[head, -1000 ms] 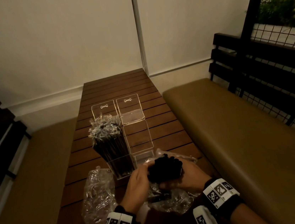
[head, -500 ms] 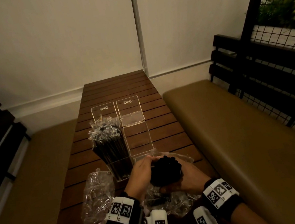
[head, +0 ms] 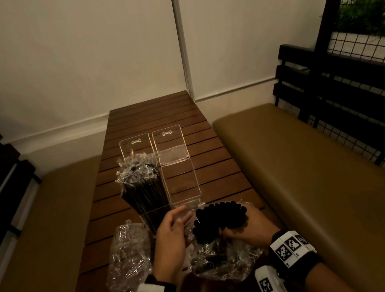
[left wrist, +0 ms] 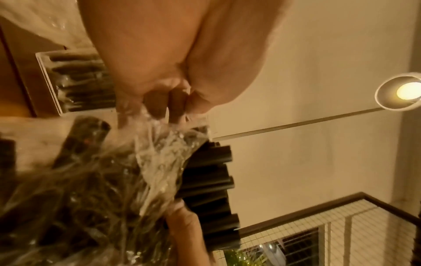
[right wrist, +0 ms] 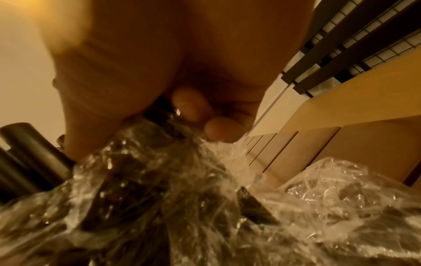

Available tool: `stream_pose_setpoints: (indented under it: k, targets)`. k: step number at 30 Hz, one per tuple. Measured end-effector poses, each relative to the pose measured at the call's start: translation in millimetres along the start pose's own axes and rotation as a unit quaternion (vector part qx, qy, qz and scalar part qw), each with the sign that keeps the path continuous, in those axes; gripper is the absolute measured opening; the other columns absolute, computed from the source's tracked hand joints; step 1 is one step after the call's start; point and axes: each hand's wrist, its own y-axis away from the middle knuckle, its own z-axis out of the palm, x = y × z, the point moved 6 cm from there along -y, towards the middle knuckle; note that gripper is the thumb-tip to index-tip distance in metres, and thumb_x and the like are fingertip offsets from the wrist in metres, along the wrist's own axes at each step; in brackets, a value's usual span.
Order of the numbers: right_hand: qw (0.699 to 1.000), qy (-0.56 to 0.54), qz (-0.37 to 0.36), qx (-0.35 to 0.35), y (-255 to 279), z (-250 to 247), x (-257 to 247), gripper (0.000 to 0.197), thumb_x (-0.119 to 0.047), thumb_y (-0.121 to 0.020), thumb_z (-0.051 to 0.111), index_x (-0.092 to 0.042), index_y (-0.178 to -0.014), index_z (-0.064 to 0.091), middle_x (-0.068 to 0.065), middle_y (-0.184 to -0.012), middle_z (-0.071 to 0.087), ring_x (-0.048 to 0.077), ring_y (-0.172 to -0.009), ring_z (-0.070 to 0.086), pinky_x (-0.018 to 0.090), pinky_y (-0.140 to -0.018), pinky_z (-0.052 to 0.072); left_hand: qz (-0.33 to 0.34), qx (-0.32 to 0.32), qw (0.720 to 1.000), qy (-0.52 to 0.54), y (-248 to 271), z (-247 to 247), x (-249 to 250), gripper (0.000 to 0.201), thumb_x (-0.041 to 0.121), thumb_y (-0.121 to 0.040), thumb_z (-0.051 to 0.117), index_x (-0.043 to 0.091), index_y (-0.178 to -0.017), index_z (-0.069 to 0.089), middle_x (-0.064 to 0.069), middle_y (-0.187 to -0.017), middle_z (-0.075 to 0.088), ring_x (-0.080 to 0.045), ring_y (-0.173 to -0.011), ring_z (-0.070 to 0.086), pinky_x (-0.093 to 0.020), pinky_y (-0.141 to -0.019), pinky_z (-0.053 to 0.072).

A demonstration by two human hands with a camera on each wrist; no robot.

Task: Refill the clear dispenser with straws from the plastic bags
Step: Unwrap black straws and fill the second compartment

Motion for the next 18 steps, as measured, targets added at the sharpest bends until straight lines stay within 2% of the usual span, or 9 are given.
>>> stream_pose_setpoints:
  k: [3, 5, 7, 9, 10, 12, 13, 15, 18]
  targets:
    - [1.0, 0.025, 0.002, 0.005, -3, 1, 2, 0.021, -0.02, -0.075, 0.075, -0.009, -0.091, 0.065, 0.002, -0.088, 0.069, 0.009, -0.084, 0.066, 0.033, -0.082, 0.056, 0.055, 0.014, 0.998, -0.026, 12, -1, -1, 0.031, 0.017, -0.104, 0.038, 0.035, -0.116, 0.06, 0.013, -0.121, 0.067, -0.002, -0.11, 0.062, -0.037, -0.097, 0.053]
    - [0.999, 0.046, 0.002, 0.006, -5, 3, 4, 0.027, -0.031, -0.075, 0.071, -0.012, -0.093, 0.064, 0.0, -0.09, 0.068, 0.01, -0.086, 0.065, 0.035, -0.085, 0.054, 0.08, -0.048, 0.995, -0.03, 22, 10, -4, 0.039, 0.017, -0.104, 0.037, 0.044, -0.128, 0.05, 0.026, -0.129, 0.054, 0.006, -0.115, 0.053, -0.021, -0.085, 0.053]
    - [0.997, 0.083, 0.006, -0.005, -6, 7, 6, 0.04, -0.045, -0.069, 0.061, -0.02, -0.101, 0.063, -0.005, -0.099, 0.067, 0.012, -0.097, 0.063, 0.039, -0.095, 0.048, 0.09, -0.129, 0.987, -0.014, 32, 21, -8, 0.04, 0.036, -0.101, 0.043, 0.05, -0.137, 0.037, 0.04, -0.129, 0.043, 0.013, -0.122, 0.045, -0.011, -0.077, 0.05]
    - [0.995, 0.096, 0.008, -0.021, -6, 8, 7, 0.046, -0.044, -0.069, 0.062, -0.025, -0.11, 0.062, -0.008, -0.109, 0.067, 0.01, -0.106, 0.061, 0.038, -0.103, 0.044, 0.105, -0.189, 0.976, -0.023, 33, 26, -18, 0.074, 0.065, -0.079, 0.061, 0.054, -0.143, 0.024, 0.046, -0.133, 0.036, 0.019, -0.126, 0.039, -0.008, -0.084, 0.05]
    - [0.996, 0.089, 0.007, -0.024, -5, 7, 6, 0.042, -0.038, -0.071, 0.067, -0.026, -0.111, 0.063, -0.01, -0.111, 0.067, 0.008, -0.108, 0.061, 0.035, -0.104, 0.043, 0.096, -0.205, 0.974, -0.034, 28, 26, -27, 0.093, 0.069, -0.067, 0.071, 0.057, -0.143, 0.019, 0.042, -0.139, 0.034, 0.015, -0.129, 0.039, -0.015, -0.094, 0.05]
    - [0.997, 0.067, 0.005, -0.04, -5, 9, 3, 0.032, -0.02, -0.079, 0.071, -0.029, -0.109, 0.064, -0.011, -0.11, 0.067, 0.002, -0.104, 0.063, 0.024, -0.098, 0.048, 0.064, -0.211, 0.974, -0.056, 18, 30, -42, 0.108, 0.054, -0.059, 0.086, 0.06, -0.143, 0.018, 0.027, -0.146, 0.038, 0.001, -0.133, 0.043, -0.036, -0.106, 0.046]
    - [0.996, 0.063, 0.009, -0.056, -5, 11, 5, 0.026, -0.015, -0.084, 0.068, -0.025, -0.108, 0.065, -0.008, -0.108, 0.068, 0.004, -0.102, 0.064, 0.023, -0.095, 0.05, 0.059, -0.208, 0.973, -0.081, 12, 31, -50, 0.107, 0.045, -0.061, 0.088, 0.055, -0.144, 0.021, 0.022, -0.144, 0.044, -0.002, -0.13, 0.048, -0.034, -0.104, 0.047]
    - [0.993, 0.081, 0.023, -0.084, -5, 18, 10, 0.021, -0.012, -0.093, 0.061, -0.014, -0.113, 0.064, 0.0, -0.108, 0.068, 0.011, -0.101, 0.065, 0.028, -0.093, 0.053, 0.062, -0.191, 0.967, -0.155, 0, 31, -61, 0.088, 0.033, -0.07, 0.085, 0.037, -0.142, 0.034, 0.012, -0.129, 0.056, -0.004, -0.123, 0.056, -0.016, -0.089, 0.052]
    - [0.986, 0.109, 0.049, -0.114, -4, 28, 24, 0.023, -0.014, -0.094, 0.059, -0.013, -0.118, 0.06, -0.006, -0.107, 0.063, 0.007, -0.096, 0.061, 0.016, -0.088, 0.049, 0.064, -0.175, 0.954, -0.237, -12, 32, -70, 0.065, 0.016, -0.081, 0.078, 0.02, -0.135, 0.042, 0.011, -0.121, 0.055, 0.011, -0.107, 0.057, -0.001, -0.076, 0.046]
